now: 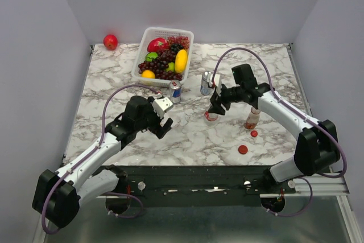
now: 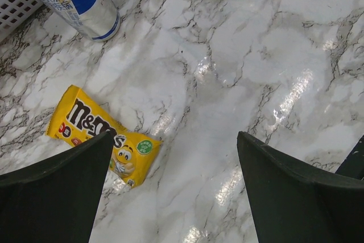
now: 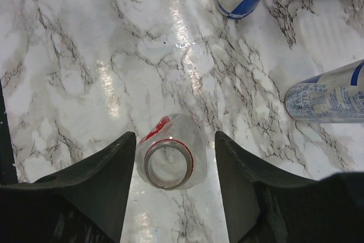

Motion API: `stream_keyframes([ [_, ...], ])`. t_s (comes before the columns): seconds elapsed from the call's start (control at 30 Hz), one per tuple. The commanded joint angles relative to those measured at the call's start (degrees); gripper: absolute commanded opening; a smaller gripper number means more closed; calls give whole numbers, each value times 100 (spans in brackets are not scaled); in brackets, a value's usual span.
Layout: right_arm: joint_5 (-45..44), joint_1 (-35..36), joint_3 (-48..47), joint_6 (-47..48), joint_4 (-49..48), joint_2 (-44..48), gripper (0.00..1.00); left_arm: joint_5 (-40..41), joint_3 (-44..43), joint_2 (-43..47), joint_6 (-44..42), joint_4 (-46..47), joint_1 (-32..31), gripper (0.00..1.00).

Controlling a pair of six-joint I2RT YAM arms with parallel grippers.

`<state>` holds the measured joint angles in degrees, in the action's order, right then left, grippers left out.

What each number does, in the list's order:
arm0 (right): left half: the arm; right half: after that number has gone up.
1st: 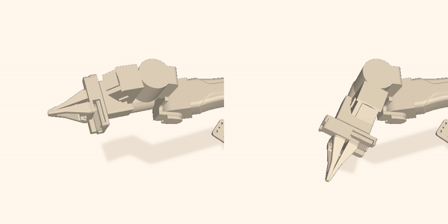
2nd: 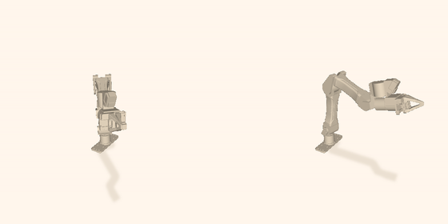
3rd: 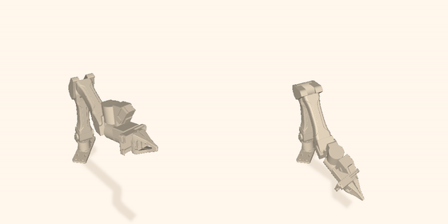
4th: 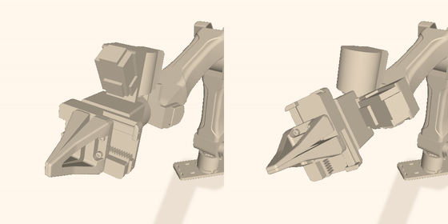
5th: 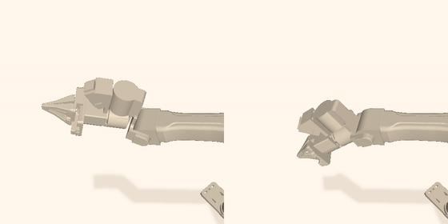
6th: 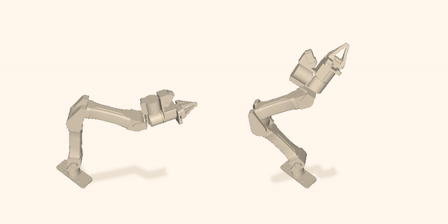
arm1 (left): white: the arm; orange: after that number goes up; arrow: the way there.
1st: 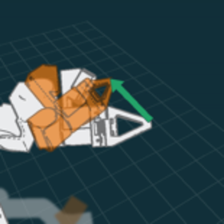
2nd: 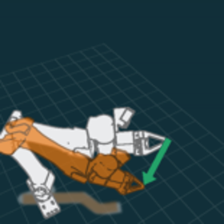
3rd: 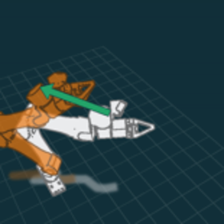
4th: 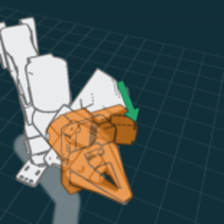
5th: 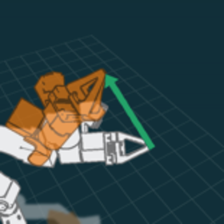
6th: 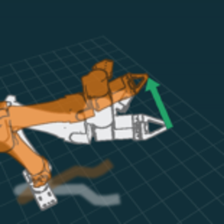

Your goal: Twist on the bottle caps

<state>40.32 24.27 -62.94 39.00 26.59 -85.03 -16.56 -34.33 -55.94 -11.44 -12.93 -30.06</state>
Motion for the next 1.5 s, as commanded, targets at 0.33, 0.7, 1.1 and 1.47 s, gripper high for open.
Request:
stream_keyframes([
  [0.33, 274, 42, -340, -481, 13, 374, 21, -944, 5, -188, -148, 536, -87, 99],
  [0.7, 1049, 367, -1300, -1430, 339, 321, 19, -1632, -443, -786, 775, 2188, -289, 99],
  [1.1, 1347, 561, -1344, -2247, -294, 347, 19, -1781, -584, -1138, 626, 2180, -614, 99],
  [1.47, 1523, 640, -1406, -2529, -426, 277, 19, -1667, -680, -1349, 538, 2391, -711, 98],
])
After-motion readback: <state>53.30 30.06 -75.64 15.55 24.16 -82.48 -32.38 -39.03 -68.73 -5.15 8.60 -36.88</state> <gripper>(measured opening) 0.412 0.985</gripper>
